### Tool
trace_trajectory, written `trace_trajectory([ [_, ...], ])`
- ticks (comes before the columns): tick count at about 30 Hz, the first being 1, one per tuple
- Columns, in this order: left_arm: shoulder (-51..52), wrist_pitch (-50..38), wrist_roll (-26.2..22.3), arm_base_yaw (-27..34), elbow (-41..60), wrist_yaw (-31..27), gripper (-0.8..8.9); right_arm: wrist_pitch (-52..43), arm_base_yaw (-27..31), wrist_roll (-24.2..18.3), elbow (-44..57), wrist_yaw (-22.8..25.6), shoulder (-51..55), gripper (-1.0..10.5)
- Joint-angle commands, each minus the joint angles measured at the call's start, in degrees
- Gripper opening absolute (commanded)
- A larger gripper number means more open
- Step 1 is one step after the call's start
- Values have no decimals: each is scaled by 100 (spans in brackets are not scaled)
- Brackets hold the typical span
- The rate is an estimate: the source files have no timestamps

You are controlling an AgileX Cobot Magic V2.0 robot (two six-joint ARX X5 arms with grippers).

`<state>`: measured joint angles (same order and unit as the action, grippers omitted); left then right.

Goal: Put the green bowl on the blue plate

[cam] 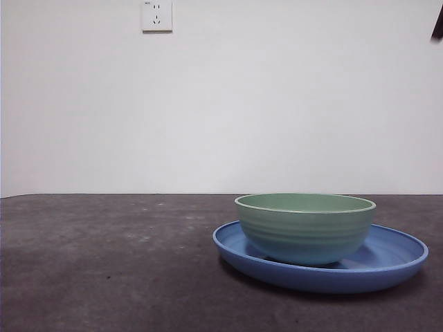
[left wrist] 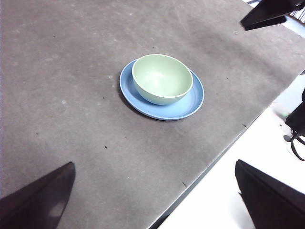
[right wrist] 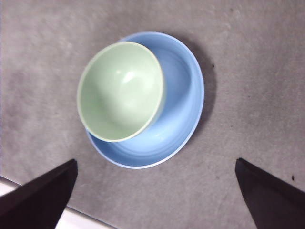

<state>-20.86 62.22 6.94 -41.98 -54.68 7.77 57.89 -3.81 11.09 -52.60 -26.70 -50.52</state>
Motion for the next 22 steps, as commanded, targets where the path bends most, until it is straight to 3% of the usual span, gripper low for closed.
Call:
trace_trajectory([
  [1, -9, -57, -39, -35, -44, -7, 563, -205, -13, -313, -85, 22, -476, 647],
  [22, -9, -52, -17, -35, -44, -9, 563, -1834, -15, -1043, -85, -48, -3635, 276],
])
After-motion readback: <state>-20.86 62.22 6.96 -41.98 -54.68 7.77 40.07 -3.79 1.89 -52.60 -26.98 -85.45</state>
